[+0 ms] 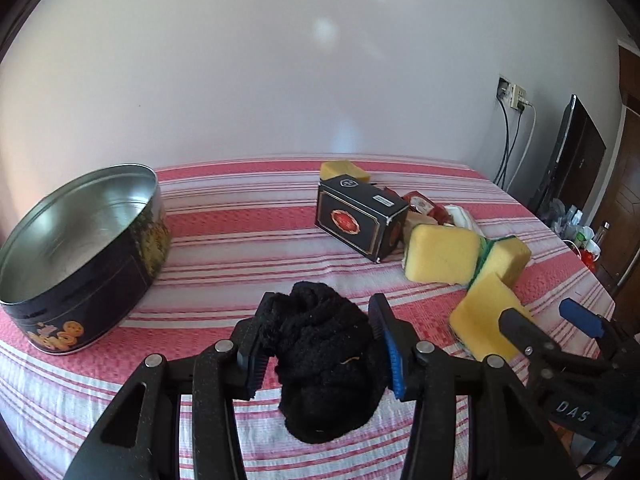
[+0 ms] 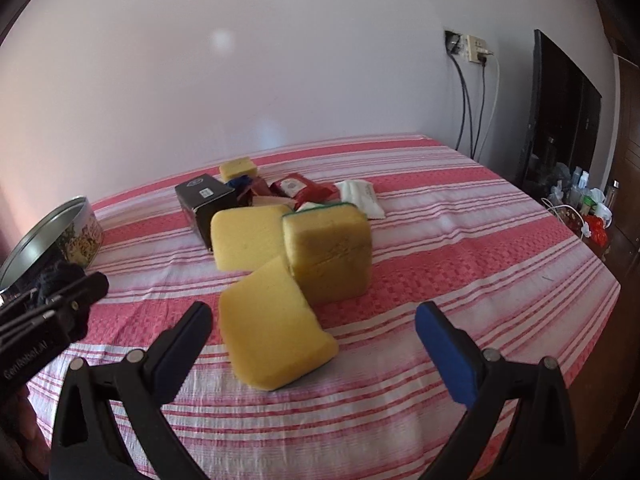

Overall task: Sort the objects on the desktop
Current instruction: 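Grasp the black sock with the left gripper while the right gripper grasps a yellow sponge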

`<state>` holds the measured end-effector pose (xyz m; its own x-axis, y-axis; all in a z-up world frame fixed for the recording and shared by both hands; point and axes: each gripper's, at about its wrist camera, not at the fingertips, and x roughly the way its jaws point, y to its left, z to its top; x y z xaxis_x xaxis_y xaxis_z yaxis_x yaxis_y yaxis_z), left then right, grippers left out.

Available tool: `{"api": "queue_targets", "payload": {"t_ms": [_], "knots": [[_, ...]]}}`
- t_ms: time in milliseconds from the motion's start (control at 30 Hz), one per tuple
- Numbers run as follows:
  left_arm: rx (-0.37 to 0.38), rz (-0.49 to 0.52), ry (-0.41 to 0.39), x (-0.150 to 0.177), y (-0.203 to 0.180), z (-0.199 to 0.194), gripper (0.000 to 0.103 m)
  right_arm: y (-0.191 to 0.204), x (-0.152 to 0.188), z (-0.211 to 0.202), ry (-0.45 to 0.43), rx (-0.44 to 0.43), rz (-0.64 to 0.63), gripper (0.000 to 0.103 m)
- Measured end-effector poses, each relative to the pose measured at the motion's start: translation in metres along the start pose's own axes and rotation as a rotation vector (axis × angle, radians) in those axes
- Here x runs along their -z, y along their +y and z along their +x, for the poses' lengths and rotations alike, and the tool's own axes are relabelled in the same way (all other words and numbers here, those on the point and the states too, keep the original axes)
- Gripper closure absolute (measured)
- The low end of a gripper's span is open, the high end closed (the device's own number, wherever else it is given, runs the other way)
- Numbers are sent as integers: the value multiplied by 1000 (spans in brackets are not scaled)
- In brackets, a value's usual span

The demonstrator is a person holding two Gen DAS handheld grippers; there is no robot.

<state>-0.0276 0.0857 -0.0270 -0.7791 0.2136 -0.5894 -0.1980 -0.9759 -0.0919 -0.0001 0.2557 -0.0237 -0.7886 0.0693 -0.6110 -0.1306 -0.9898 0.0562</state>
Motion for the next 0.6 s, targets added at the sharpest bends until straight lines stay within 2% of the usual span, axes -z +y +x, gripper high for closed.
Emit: {"api": "queue_targets", "payload": {"t_ms": [100, 167, 267, 333, 600], "knots": [[9, -16, 14, 1, 5, 5, 54, 16, 2, 14, 34, 23, -56, 1], [11, -21, 25, 3, 8, 5, 54, 24, 4, 22, 59, 37, -88, 6], [15, -35, 32, 6, 14, 2, 54, 30, 6, 32, 90, 37, -104, 18], [11, -40, 34, 7, 17, 2, 54, 29, 7, 37, 126, 37, -107, 35], [17, -53, 24, 7, 30, -1, 54, 23, 3, 19, 92, -22, -36, 38]]}}
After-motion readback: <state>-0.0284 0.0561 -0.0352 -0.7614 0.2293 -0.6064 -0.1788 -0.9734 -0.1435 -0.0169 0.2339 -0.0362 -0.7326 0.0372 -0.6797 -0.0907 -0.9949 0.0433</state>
